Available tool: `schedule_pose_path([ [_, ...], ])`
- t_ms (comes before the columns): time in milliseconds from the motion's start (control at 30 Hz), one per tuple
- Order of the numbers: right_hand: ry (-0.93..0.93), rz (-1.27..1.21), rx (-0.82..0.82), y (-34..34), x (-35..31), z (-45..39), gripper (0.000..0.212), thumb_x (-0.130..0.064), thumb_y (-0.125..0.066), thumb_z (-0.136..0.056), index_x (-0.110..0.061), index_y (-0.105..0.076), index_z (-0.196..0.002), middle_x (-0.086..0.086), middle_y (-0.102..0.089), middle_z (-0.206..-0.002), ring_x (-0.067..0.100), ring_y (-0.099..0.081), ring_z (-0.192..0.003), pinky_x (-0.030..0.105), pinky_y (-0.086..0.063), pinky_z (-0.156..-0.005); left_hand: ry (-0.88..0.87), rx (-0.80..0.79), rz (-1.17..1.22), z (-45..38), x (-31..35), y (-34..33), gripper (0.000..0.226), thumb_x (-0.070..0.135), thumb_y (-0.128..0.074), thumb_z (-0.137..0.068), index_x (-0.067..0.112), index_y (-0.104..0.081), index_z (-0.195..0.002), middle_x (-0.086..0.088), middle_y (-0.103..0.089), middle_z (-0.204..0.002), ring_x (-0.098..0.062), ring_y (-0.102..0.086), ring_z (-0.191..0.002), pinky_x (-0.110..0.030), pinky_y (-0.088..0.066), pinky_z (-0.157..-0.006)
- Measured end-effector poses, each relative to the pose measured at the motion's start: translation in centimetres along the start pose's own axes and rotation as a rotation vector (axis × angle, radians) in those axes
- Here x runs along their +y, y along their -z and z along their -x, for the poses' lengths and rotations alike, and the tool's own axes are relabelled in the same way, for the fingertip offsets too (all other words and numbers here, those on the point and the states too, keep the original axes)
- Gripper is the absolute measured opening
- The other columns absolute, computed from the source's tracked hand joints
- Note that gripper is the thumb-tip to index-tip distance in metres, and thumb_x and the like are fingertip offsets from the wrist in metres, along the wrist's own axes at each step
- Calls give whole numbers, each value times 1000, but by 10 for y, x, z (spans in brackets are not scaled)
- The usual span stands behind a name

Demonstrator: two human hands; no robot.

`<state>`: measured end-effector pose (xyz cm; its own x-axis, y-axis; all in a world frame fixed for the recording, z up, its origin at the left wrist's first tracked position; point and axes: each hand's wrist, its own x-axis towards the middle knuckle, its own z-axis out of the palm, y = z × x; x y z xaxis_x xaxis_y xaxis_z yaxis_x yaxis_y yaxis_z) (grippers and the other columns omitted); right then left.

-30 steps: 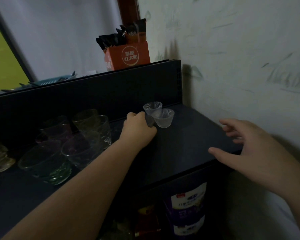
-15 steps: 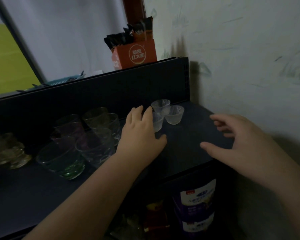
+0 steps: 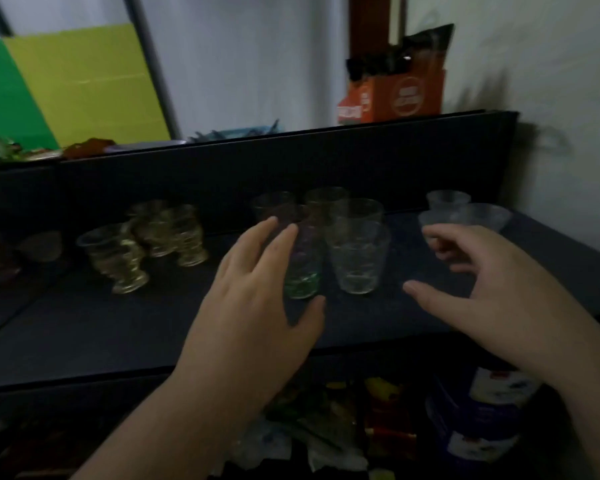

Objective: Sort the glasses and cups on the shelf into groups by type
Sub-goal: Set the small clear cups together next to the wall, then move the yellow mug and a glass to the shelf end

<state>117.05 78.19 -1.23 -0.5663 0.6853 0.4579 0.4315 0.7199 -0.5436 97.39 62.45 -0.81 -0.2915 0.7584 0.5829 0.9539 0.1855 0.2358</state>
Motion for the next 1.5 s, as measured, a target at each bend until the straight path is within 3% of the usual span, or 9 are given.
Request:
schedule_pose_path([
  [300, 153, -80, -212, -110, -158, 6, 66, -57, -68, -75, -48, -43, -135, -35, -46, -115, -19, -45, -107, 5, -37, -78, 330, -11, -78, 103, -171, 104, 79, 54, -60, -83, 49, -16, -148, 20, -14, -156, -10, -11, -143, -30, -29, -107],
  [500, 233, -104, -306, -183, -243, 10, 66, -58, -67, -77, -48, -42, -138, -36, -45, -115, -19, -43, -108, 6, -38, -78, 470, -5, -114, 166, -252, 160, 83, 54, -62, -82, 45, -16, -150, 17, -16, -155, -10, -11, -142, -31, -25, -110],
  [667, 291, -107, -380, -233, -293, 2, 65, -60, -67, -77, -51, -41, -137, -39, -43, -116, -23, -40, -109, 6, -38, -78, 537, 45, -125, 195, -302, 188, 83, 56, -61, -80, 42, -19, -150, 15, -18, -154, -11, -16, -141, -35, -36, -109],
  [733, 318, -111, -391, -251, -309, -7, 67, -60, -67, -76, -50, -41, -138, -36, -44, -117, -21, -41, -109, 7, -38, -79, 562, 78, -124, 199, -319, 194, 82, 55, -62, -81, 41, -21, -150, 15, -20, -154, -11, -17, -141, -32, -31, -110],
  [1133, 495, -164, -338, -349, -405, -70, 68, -61, -59, -77, -41, -44, -140, -26, -47, -123, -10, -43, -113, 12, -37, -91, 497, 145, -191, 158, -415, 223, 79, 54, -61, -80, 40, -24, -149, 15, -21, -153, -10, -19, -141, -30, -29, -107],
  [1333, 401, -80, -329, -378, -429, -87, 70, -66, -57, -72, -43, -46, -138, -30, -47, -121, -11, -46, -113, 11, -37, -90, 518, 116, -87, 149, -493, 233, 81, 55, -62, -79, 43, -22, -149, 17, -19, -154, -8, -19, -141, -28, -28, -106],
  [1500, 255, 5, -240, -408, -454, -88, 72, -64, -60, -72, -41, -46, -139, -27, -48, -120, -10, -47, -109, 13, -36, -88, 413, 61, -17, 127, -562, 244, 82, 54, -64, -78, 41, -25, -149, 14, -21, -153, -11, -22, -141, -34, -32, -108],
])
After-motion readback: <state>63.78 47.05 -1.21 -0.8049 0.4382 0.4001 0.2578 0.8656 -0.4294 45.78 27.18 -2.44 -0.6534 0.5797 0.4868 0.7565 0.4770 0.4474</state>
